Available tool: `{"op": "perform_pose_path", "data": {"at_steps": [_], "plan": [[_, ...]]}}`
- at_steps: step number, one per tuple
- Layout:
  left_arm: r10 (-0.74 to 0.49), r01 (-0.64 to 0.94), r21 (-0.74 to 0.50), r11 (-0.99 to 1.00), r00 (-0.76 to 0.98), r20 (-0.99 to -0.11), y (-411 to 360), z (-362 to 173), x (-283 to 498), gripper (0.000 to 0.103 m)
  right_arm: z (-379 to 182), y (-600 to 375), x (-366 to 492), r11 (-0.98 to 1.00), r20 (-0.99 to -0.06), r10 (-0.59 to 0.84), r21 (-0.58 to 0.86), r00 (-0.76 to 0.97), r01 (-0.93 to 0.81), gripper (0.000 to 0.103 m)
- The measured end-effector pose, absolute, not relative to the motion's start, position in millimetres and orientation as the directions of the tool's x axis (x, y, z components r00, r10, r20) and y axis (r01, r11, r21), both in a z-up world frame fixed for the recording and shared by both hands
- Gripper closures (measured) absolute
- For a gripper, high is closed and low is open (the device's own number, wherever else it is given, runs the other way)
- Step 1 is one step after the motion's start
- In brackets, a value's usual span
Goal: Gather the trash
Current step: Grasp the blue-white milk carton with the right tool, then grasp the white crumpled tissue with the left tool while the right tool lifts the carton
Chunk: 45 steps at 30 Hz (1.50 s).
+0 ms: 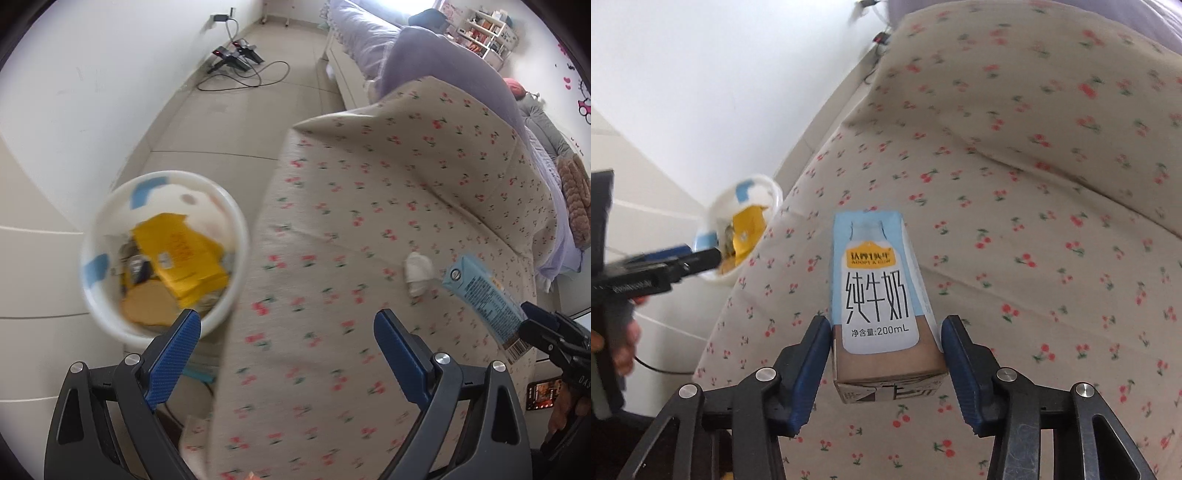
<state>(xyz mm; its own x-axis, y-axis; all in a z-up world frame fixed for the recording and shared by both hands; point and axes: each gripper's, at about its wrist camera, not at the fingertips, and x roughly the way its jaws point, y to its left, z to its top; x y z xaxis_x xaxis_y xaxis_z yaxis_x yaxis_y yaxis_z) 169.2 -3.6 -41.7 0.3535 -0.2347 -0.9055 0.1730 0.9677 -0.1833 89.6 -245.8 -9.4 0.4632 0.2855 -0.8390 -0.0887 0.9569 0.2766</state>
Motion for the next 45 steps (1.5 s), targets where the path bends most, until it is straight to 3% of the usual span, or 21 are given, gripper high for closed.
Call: {"op": "perform_pose_path", "data": {"at_steps": [5, 12, 18, 22, 29, 32, 36, 37, 45], "plan": [[-0.274, 0.205, -0.214, 0.955, 0.335, -0.902, -40, -48, 174, 0.009, -2, -268, 84, 0.959, -0.827, 0.262, 0.279, 0.498, -0.043, 0.049], [-0.328, 0.294, -0.242, 0.925, 0.295, -0.897, -93, -62, 178, 0.029, -4, -306, 76, 0.988, -0.845, 0.078, 0.136, 0.529, 0.071, 0.049], [-0.346, 0.356, -0.242, 0.903, 0.267, -0.899, -131, -74, 178, 0.04, -29, -327, 79, 0.982, -0.89, 0.075, 0.144, 0.449, 0.12, 0.048], [-0.333, 0.374, -0.224, 0.9, 0.261, -0.906, -145, -81, 179, 0.047, -39, -334, 81, 0.976, -0.903, 0.076, 0.154, 0.422, 0.153, 0.034], [-0.288, 0.365, -0.183, 0.913, 0.257, -0.923, -149, -90, 187, 0.069, -46, -326, 93, 0.979, -0.91, 0.072, 0.142, 0.408, 0.144, 0.034], [-0.279, 0.368, -0.172, 0.914, 0.262, -0.924, -146, -91, 189, 0.084, -52, -320, 101, 0.981, -0.916, 0.058, 0.125, 0.397, 0.145, 0.034], [-0.286, 0.359, -0.177, 0.916, 0.28, -0.916, -138, -85, 192, 0.087, -58, -313, 110, 0.985, -0.92, 0.038, 0.1, 0.39, 0.142, 0.037], [-0.294, 0.359, -0.181, 0.915, 0.289, -0.911, -136, -81, 192, 0.087, -58, -313, 111, 0.985, -0.919, 0.031, 0.094, 0.392, 0.144, 0.047], [-0.323, 0.346, -0.205, 0.915, 0.33, -0.887, -110, -59, 195, 0.087, -42, -303, 116, 0.983, -0.898, 0.041, 0.114, 0.439, 0.142, 0.047]]}}
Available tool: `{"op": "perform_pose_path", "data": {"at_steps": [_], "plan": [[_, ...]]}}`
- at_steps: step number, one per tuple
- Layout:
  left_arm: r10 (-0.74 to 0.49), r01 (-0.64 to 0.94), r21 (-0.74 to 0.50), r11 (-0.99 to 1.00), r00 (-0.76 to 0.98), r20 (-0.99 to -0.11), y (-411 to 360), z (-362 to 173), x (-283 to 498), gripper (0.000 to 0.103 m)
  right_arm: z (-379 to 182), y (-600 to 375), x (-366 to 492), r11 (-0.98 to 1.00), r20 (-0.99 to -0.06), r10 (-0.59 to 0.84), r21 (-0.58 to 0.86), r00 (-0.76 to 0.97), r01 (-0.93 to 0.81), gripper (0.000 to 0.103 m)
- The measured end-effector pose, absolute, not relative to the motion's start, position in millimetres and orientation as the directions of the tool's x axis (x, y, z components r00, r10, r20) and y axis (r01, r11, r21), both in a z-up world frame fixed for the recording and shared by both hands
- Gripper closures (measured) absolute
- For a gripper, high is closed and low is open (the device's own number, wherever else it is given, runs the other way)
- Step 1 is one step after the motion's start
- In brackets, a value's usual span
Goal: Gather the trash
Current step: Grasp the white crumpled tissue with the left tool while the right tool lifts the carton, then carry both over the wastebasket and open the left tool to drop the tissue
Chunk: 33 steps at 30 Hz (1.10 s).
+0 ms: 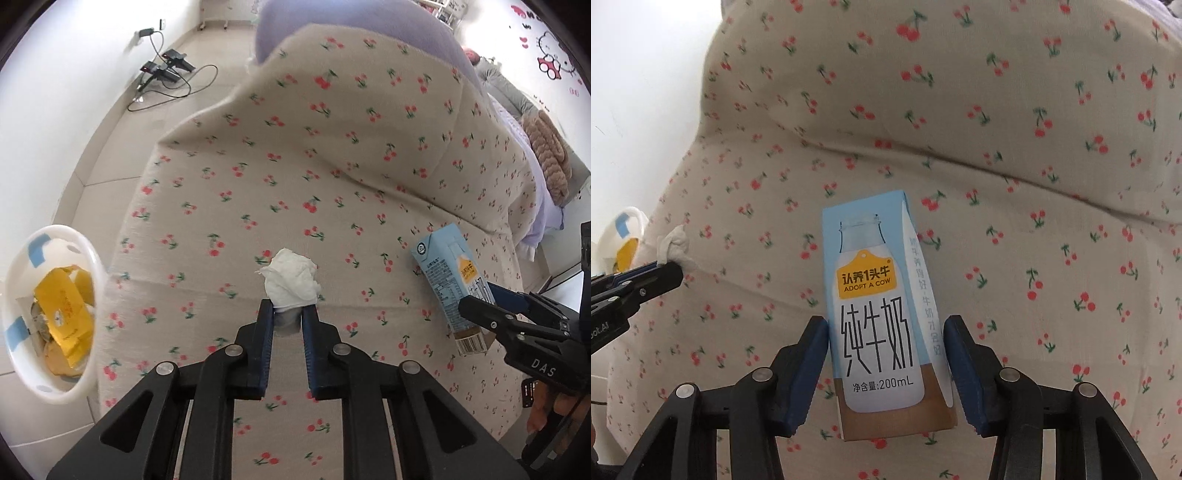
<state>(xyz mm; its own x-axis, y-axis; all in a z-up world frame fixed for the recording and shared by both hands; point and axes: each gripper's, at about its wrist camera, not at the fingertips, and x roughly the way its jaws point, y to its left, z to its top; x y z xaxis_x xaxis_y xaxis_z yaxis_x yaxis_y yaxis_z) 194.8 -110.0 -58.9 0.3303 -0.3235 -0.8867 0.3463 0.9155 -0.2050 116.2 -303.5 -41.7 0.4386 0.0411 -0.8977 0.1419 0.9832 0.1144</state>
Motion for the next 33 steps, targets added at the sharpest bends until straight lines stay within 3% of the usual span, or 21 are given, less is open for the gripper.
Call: {"op": "perform_pose_path", "data": {"at_steps": [29, 31, 32, 33], "plan": [[-0.241, 0.049, -0.248, 0.968, 0.472, -0.848, 97, -33, 211, 0.087, -12, -147, 169, 0.967, -0.839, 0.25, 0.241, 0.483, -0.08, 0.047], [-0.251, 0.055, -0.257, 0.965, 0.485, -0.838, 108, -35, 212, 0.085, -13, -132, 173, 0.962, -0.835, 0.271, 0.253, 0.478, -0.104, 0.047], [-0.241, 0.051, -0.247, 0.968, 0.478, -0.845, 112, -37, 213, 0.08, -14, -125, 175, 0.959, -0.834, 0.281, 0.257, 0.476, -0.115, 0.047], [-0.22, 0.038, -0.229, 0.973, 0.474, -0.853, 115, -40, 215, 0.069, -15, -116, 179, 0.956, -0.831, 0.293, 0.263, 0.472, -0.13, 0.047]]}}
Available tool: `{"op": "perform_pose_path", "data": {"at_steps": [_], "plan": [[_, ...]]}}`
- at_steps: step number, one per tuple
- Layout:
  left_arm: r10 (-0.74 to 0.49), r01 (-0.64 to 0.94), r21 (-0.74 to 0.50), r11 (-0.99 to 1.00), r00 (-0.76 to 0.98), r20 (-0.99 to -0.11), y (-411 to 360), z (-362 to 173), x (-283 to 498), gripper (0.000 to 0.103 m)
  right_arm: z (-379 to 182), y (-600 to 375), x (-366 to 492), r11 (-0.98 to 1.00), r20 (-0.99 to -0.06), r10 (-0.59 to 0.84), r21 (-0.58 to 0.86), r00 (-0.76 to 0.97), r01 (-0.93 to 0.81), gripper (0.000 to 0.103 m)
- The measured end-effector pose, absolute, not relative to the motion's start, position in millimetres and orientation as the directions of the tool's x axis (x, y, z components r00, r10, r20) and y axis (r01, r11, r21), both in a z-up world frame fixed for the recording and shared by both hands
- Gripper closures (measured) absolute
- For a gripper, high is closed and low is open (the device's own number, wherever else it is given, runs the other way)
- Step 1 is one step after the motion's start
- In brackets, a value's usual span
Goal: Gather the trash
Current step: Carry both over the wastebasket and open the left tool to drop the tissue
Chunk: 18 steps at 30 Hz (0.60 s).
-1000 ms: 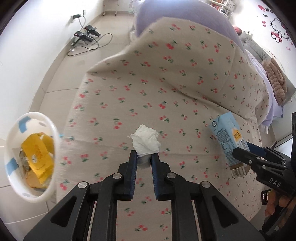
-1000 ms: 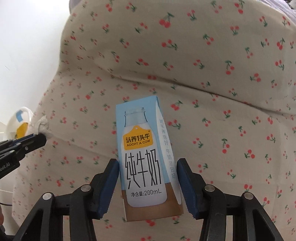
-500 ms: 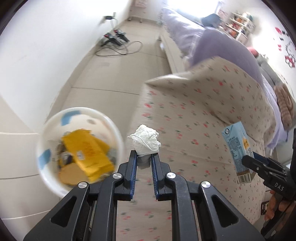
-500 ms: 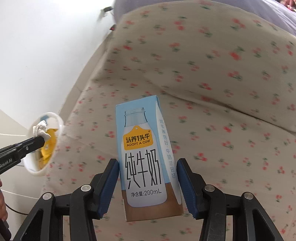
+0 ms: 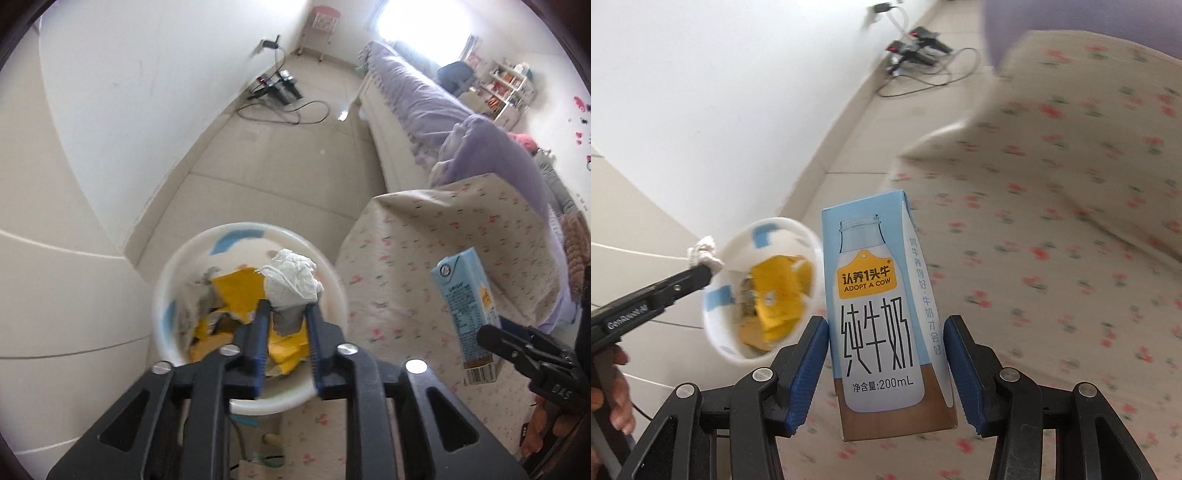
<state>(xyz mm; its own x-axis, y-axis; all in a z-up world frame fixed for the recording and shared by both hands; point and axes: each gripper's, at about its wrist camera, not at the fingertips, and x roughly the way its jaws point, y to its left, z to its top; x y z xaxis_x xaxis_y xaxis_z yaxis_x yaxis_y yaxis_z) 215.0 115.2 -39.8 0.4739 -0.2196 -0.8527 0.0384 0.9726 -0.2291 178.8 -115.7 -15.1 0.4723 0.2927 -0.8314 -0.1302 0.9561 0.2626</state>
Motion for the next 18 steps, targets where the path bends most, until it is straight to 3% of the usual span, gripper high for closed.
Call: {"op": "perform_pose_path", "data": {"at_steps": [1, 2, 3, 9, 18], "plan": [[-0.2, 0.027, -0.213, 0.977, 0.472, -0.859, 118, -41, 215, 0.06, -16, -111, 181, 0.954, -0.83, 0.3, 0.267, 0.47, -0.137, 0.047], [-0.185, 0.018, -0.201, 0.98, 0.472, -0.862, 121, -42, 214, 0.043, -18, -105, 183, 0.952, -0.83, 0.307, 0.271, 0.466, -0.145, 0.047], [-0.17, 0.008, -0.189, 0.982, 0.479, -0.861, 125, -41, 212, 0.034, -19, -98, 186, 0.949, -0.829, 0.317, 0.278, 0.461, -0.152, 0.047], [-0.107, -0.043, -0.147, 0.988, 0.489, -0.866, 147, -37, 204, 0.019, -30, -65, 202, 0.935, -0.824, 0.356, 0.31, 0.441, -0.176, 0.047], [-0.076, -0.085, -0.137, 0.987, 0.505, -0.86, 168, -31, 194, 0.012, -44, -35, 217, 0.914, -0.814, 0.405, 0.354, 0.417, -0.196, 0.046]]}}
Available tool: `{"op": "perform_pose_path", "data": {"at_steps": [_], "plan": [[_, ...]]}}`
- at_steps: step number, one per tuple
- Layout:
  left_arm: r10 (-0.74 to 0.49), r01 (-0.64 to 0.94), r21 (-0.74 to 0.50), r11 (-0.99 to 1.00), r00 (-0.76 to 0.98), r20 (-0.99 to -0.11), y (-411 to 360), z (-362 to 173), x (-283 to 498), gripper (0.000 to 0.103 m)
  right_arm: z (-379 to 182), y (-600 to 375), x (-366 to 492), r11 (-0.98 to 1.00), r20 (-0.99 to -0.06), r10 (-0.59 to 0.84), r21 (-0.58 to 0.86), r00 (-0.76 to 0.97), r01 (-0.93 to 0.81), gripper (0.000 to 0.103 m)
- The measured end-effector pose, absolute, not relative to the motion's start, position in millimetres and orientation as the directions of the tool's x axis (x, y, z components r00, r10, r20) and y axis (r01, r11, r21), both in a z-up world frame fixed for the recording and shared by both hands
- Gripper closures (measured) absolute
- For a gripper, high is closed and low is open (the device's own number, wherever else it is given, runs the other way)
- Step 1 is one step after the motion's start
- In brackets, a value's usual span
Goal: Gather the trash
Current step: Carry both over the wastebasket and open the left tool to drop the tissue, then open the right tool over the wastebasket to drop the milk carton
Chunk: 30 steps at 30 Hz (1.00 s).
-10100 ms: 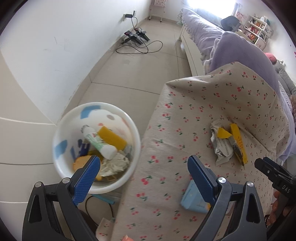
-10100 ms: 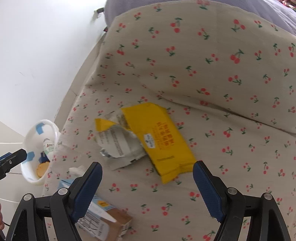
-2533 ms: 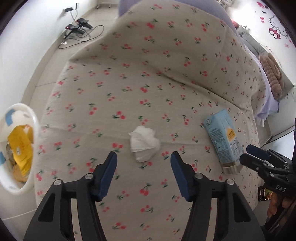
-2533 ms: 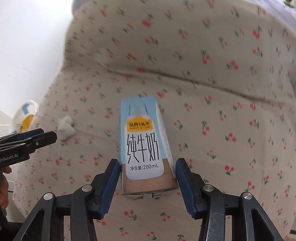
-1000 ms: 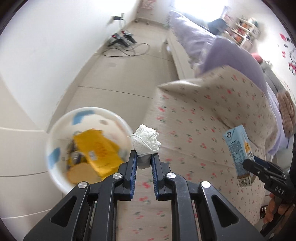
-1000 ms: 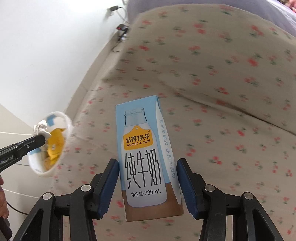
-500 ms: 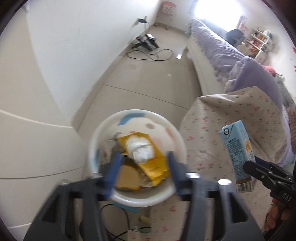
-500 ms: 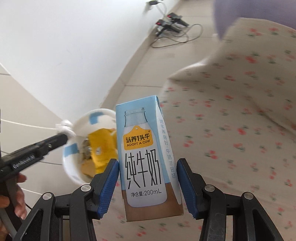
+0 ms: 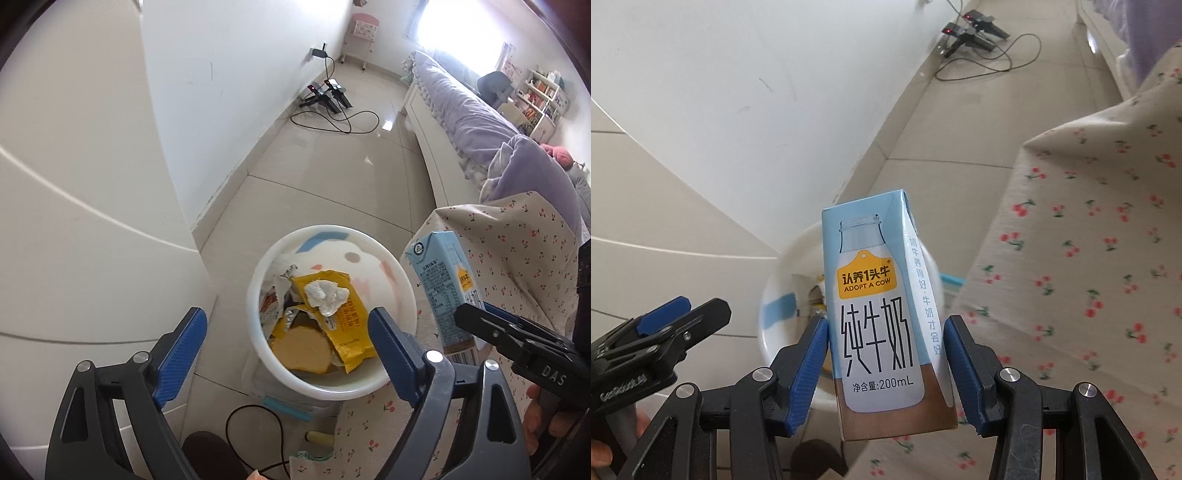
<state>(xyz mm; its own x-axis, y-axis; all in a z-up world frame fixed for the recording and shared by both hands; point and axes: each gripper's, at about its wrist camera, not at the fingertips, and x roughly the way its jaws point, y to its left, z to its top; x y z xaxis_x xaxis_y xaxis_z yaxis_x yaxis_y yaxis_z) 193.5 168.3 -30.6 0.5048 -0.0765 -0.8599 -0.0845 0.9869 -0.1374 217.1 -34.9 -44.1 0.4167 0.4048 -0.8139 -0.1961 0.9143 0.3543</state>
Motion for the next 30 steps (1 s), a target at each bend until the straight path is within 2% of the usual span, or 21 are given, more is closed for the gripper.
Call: {"op": "perform_pose_path", "data": {"at_steps": [3, 5, 6, 7, 14, 23, 30], "plan": [[-0.065, -0.102, -0.135, 0.986, 0.507, -0.859, 172, -30, 192, 0.011, -43, -33, 218, 0.897, -0.782, 0.443, 0.385, 0.439, -0.218, 0.045], [-0.057, -0.111, -0.131, 0.985, 0.509, -0.859, 174, -29, 189, 0.009, -40, -34, 220, 0.885, -0.756, 0.465, 0.409, 0.461, -0.223, 0.03], [-0.057, -0.113, -0.132, 0.985, 0.511, -0.858, 175, -29, 188, 0.007, -38, -38, 220, 0.884, -0.748, 0.465, 0.42, 0.473, -0.205, 0.018], [-0.057, -0.114, -0.134, 0.984, 0.513, -0.857, 176, -28, 187, 0.007, -36, -41, 219, 0.882, -0.739, 0.467, 0.43, 0.486, -0.194, 0.016], [-0.06, -0.116, -0.141, 0.983, 0.526, -0.848, 174, -20, 178, 0.004, -28, -64, 210, 0.897, -0.743, 0.431, 0.415, 0.512, -0.152, 0.016], [-0.121, -0.121, -0.213, 0.97, 0.519, -0.846, 147, -8, 157, 0.0, -7, -113, 161, 0.945, -0.785, 0.293, 0.324, 0.546, -0.043, 0.016], [-0.119, -0.019, -0.15, 0.989, 0.511, -0.851, 96, 0, 114, 0.0, 6, -143, 96, 0.966, -0.804, 0.19, 0.254, 0.563, 0.038, 0.016]]}}
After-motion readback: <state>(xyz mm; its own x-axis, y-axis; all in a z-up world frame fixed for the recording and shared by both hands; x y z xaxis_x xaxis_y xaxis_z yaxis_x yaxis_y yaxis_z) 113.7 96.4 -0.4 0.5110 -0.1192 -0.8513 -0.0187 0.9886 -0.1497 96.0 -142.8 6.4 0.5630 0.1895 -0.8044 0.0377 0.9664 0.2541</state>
